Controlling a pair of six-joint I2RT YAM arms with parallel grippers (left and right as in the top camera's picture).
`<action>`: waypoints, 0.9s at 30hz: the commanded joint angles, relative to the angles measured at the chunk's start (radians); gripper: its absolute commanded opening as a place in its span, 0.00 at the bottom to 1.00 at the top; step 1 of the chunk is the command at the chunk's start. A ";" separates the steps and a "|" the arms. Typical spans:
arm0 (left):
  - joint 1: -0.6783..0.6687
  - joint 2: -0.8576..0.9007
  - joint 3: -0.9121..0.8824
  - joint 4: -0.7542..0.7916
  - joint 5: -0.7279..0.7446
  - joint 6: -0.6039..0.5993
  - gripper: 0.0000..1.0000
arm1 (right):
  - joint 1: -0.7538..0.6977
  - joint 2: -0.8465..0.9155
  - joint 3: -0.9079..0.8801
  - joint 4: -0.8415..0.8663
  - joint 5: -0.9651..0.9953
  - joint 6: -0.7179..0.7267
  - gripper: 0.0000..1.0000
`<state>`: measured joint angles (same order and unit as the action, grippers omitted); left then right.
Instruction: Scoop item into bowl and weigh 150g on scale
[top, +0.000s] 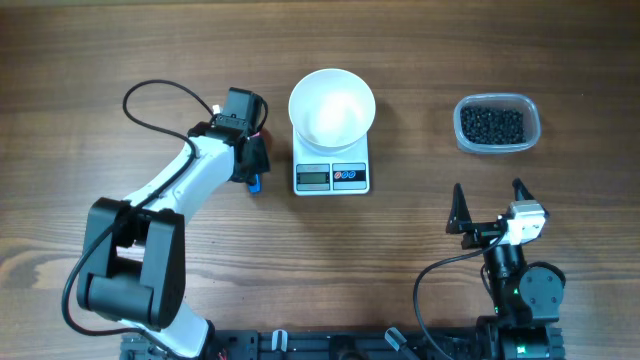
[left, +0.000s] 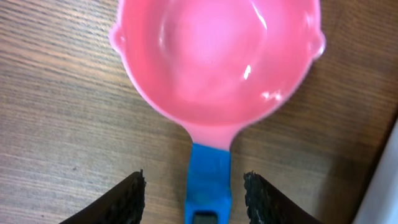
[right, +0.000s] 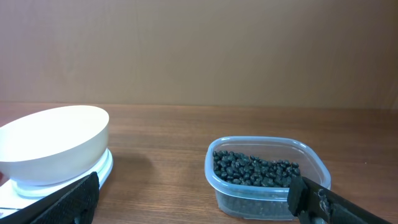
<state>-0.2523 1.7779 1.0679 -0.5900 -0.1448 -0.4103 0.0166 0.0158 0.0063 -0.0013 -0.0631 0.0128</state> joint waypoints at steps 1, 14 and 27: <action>0.001 0.067 -0.005 0.025 -0.010 -0.012 0.56 | 0.004 -0.002 0.000 0.002 -0.005 -0.010 1.00; 0.002 0.126 -0.005 0.135 -0.013 0.014 0.40 | 0.004 -0.002 0.000 0.002 -0.005 -0.010 1.00; 0.002 0.126 -0.005 0.127 -0.040 0.013 0.22 | 0.004 -0.002 0.000 0.002 -0.005 -0.010 1.00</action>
<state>-0.2531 1.8748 1.0721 -0.4587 -0.1608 -0.4023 0.0166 0.0158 0.0063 -0.0013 -0.0628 0.0128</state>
